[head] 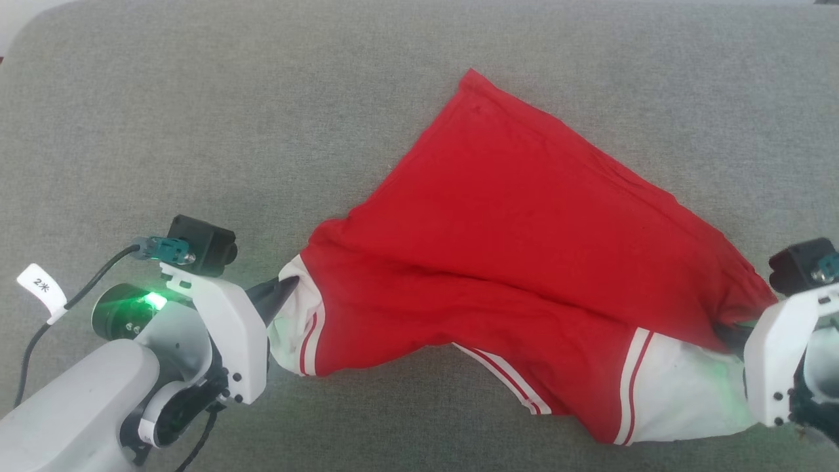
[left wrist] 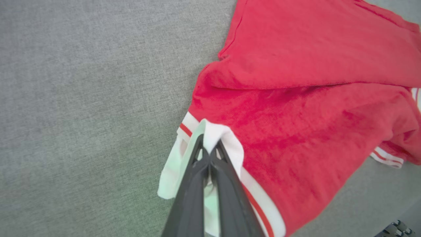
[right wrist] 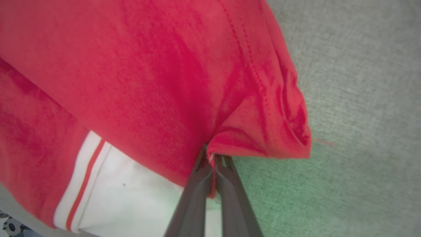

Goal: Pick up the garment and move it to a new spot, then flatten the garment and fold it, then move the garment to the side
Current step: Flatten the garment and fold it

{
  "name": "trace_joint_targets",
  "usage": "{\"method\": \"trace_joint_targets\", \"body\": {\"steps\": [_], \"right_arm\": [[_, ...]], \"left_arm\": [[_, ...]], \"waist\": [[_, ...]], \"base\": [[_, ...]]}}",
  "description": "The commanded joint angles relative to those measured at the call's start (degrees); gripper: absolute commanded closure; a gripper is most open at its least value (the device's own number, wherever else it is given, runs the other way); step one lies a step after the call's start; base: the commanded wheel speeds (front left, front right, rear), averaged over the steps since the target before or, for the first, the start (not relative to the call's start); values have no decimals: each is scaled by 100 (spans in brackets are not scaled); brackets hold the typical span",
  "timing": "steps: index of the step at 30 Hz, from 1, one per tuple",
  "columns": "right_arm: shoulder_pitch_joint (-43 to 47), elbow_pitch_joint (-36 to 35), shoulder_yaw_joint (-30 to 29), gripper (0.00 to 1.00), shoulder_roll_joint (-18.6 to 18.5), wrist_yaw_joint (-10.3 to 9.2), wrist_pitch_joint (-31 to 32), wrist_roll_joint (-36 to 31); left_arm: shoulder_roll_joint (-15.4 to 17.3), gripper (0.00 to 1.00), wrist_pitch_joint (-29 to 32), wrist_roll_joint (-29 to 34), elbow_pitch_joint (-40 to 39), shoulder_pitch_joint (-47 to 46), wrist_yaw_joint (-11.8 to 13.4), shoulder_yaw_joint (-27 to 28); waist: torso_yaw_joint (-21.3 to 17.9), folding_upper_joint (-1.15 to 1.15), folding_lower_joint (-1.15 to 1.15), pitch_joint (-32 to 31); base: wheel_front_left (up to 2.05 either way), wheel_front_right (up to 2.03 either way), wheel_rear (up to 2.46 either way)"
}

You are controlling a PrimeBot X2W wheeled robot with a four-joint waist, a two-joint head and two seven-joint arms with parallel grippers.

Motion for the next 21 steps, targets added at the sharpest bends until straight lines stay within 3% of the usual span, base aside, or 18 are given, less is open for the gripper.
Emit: {"method": "trace_joint_targets", "body": {"steps": [1, 3, 5, 6, 10, 19, 21], "right_arm": [[143, 76, 3, 100, 99, 0, -70, -147], [277, 296, -98, 96, 337, -1, -246, -340], [280, 455, -97, 40, 457, -1, -382, -520], [263, 511, -100, 0, 504, -5, -426, -554], [187, 262, -209, 0, 565, -4, -357, -536], [-127, -1475, -524, 0, 451, 1, 146, -478], [-214, -1602, -498, 0, 425, 0, 199, -488]], "left_arm": [[2, 100, -1, -7, 14, 74, 18, 4], [-4, 100, -5, -15, 37, 71, 4, 6], [-4, 100, -12, -15, 58, 66, -11, 5], [-3, 100, -17, -25, 68, 70, -19, 8], [32, 100, -33, -36, 64, 121, -11, 9], [30, 100, 3, -40, -65, 135, 25, -38], [11, 100, 9, -28, -80, 114, 17, -49]], "waist": [[-2, 0, 0, 3], [-14, 0, 0, 5], [-24, 0, 0, 3], [-31, 0, 0, -3], [-57, 0, 0, -53], [8, 0, 0, -142], [39, 0, 0, -134]], "base": [[0, 0, 0], [0, 0, 0], [0, 0, 0], [0, 0, 0], [0, 0, 0], [0, 0, 0], [0, 0, 0]]}}
